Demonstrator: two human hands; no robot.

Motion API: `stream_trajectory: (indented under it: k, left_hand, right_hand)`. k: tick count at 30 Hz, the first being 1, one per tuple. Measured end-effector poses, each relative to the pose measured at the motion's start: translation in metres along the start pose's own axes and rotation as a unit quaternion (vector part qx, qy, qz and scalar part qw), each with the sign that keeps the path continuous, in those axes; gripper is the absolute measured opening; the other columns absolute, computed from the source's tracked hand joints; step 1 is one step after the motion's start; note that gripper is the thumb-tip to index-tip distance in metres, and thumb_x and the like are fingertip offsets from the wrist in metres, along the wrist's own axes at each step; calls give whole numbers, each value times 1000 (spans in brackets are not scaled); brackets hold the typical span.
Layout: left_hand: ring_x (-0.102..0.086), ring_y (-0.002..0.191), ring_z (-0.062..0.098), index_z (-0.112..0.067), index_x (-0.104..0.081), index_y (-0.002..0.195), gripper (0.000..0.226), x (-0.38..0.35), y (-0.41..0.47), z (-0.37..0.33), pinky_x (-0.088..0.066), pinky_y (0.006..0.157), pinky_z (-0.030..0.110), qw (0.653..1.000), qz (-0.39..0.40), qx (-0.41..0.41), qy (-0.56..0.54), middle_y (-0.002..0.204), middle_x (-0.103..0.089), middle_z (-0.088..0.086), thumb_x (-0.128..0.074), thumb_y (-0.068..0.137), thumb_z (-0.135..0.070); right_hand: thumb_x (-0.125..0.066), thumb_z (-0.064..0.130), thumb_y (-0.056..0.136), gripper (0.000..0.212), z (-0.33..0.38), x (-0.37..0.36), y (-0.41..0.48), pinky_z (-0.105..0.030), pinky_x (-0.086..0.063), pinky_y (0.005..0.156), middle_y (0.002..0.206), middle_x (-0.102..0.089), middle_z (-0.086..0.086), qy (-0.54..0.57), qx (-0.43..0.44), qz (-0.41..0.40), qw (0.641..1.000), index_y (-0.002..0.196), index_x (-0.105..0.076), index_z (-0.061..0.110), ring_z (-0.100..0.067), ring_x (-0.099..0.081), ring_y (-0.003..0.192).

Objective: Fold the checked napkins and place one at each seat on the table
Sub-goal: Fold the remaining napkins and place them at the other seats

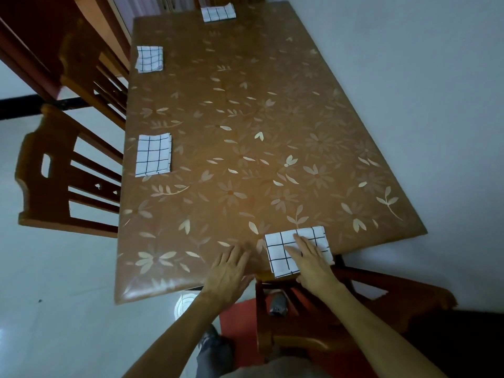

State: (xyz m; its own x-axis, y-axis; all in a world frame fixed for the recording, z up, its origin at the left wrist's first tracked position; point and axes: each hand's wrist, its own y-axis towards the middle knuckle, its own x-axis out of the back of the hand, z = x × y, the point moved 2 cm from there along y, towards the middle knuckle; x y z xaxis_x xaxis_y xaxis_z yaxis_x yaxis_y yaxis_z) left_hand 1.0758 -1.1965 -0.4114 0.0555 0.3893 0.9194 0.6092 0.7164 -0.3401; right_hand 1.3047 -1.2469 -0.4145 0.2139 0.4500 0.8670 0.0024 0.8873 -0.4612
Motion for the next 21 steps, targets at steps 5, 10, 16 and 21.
stream_trajectory:
  k: [5,10,16,21]
  left_hand:
    - [-31,145,33,-18,-29,153,65,-8,7,-39,-31,116,46,999,8,-41,-7,158,-30,11,-53,97,-42]
    - [-5,154,36,-17,-12,158,74,-23,31,-79,-10,123,48,998,35,-44,12,167,-5,15,-53,100,-39]
    - [-1,154,37,-16,-7,158,92,-34,51,-86,-7,125,48,998,56,-15,40,166,-1,18,-69,91,-21]
    - [-5,153,37,-15,-16,156,80,-28,60,-75,-15,124,47,998,44,6,35,166,-7,17,-65,94,-27]
  right_hand:
    - [-67,-2,87,85,-1,-17,-9,-40,-14,124,168,-4,-5,16,-21,-49,998,156,-26,27,-26,-3,155]
    - [-64,4,91,72,-29,-26,-13,-41,-16,123,166,-15,-7,29,-31,-75,996,154,-33,23,-27,-8,155]
    - [-66,-2,89,70,-48,-29,-4,-44,-25,121,163,-23,-9,45,-33,-74,996,150,-41,21,-28,-17,152]
    - [-70,-6,83,65,-53,-23,15,-50,-39,113,158,-34,-17,64,-5,-69,996,142,-52,13,-34,-28,149]
